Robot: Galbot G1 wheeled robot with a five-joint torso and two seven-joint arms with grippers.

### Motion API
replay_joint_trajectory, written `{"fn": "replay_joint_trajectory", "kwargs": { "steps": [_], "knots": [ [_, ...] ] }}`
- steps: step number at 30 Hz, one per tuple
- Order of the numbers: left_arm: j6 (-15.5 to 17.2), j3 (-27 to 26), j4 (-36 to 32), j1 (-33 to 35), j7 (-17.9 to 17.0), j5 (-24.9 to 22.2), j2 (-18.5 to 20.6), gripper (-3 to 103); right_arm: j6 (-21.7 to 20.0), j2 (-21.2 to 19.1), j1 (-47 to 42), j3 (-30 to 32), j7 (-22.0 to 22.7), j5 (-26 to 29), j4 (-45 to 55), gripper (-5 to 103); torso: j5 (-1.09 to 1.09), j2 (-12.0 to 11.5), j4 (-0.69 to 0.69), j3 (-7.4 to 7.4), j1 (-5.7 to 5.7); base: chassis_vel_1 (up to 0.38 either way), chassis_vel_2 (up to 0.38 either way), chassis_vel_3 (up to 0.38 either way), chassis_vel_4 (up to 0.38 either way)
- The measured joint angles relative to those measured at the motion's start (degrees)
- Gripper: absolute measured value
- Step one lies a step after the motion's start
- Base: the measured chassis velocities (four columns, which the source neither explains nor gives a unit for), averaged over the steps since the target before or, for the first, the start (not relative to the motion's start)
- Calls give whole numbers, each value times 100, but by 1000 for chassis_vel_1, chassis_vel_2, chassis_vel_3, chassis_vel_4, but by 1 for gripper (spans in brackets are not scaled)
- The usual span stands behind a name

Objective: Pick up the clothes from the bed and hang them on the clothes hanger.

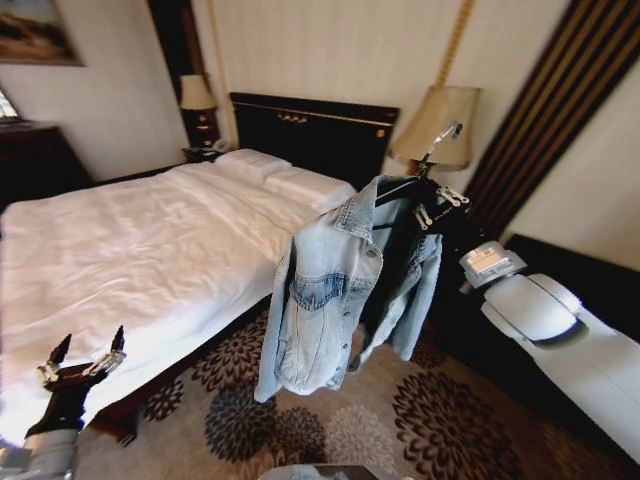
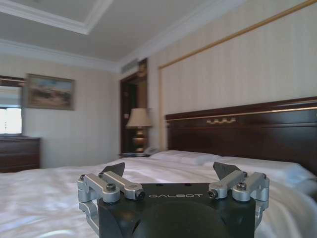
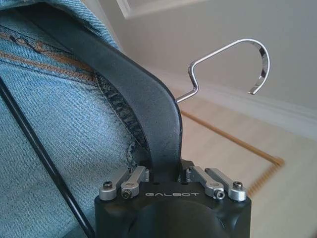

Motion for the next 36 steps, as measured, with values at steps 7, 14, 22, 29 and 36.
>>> {"fn": "replay_joint_trajectory", "kwargs": {
  "steps": [7,14,22,29,36],
  "knots": [
    [0,0,0,0,0,0,0,100,-9,47,-75,77,-1,-23,7,27,0,0,2,0,0,-112,-124,-128,-119],
    [0,0,0,0,0,0,0,100,-11,19,-77,157,4,-8,8,27,1,0,1,0,0,-120,-131,-121,-122],
    [0,0,0,0,0,0,0,100,-9,-67,-74,194,-25,14,37,27,-1,0,1,0,0,-132,-125,-118,-132],
    [0,0,0,0,0,0,0,100,-26,-59,-108,215,26,9,60,27,0,0,1,0,0,-127,-124,-129,-129],
    [0,0,0,0,0,0,0,100,-83,30,-476,524,109,-20,148,27,0,0,1,0,0,-120,-124,-126,-124]
  ]
}}
